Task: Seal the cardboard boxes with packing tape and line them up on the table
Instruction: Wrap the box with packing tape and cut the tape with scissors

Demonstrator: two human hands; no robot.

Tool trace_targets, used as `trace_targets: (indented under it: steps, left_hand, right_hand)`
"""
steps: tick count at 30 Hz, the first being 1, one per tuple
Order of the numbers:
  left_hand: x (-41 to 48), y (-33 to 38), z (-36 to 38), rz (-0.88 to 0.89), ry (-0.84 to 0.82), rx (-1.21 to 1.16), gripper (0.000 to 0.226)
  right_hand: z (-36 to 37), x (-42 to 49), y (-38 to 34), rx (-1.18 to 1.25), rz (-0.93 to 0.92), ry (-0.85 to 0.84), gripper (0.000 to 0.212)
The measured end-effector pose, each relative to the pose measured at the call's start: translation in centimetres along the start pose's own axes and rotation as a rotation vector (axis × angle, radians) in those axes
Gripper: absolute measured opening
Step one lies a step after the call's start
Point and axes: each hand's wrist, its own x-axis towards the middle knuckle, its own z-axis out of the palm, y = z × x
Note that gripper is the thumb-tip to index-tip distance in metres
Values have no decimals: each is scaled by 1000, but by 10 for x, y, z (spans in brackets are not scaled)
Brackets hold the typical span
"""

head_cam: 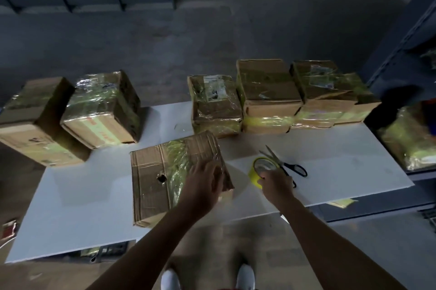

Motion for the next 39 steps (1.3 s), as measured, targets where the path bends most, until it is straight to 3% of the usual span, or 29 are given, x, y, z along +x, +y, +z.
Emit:
trace_targets:
  steps: [4, 8, 13, 16, 21, 25, 27, 35, 39]
  left_hand:
    - [10, -6, -24, -96, 102, -233, 12]
    - [16, -22, -44, -243, 136, -422, 11]
    - [26, -35, -68, -291, 170, -504, 9]
    - [31, -36, -85, -343, 219, -615, 18]
    - [32, -44, -111, -302, 248, -736, 10]
    - [29, -66, -119, -330, 74, -682, 49]
    - [27, -76, -121, -333, 36, -652, 55]
    - [19, -93, -133, -416, 50, -835, 28]
    - [18, -100, -136, -439, 80, -797, 20]
  right_hand:
    - [-28, 14, -10, 292, -116, 73, 21]
    - [-58, 16, -27, 560, -202, 85, 21]
    - [-85, 16, -58, 702, -378, 190, 19]
    - [-96, 11, -81, 707, -515, 145, 20]
    - [-100, 8, -118, 652, -677, -15, 19]
    - [-100, 4, -140, 628, -704, -123, 33]
    - [-99, 4, -148, 609, -727, -160, 34]
    - [-94, 11, -163, 549, -718, -190, 31]
    - [-96, 12, -167, 590, -700, -230, 27]
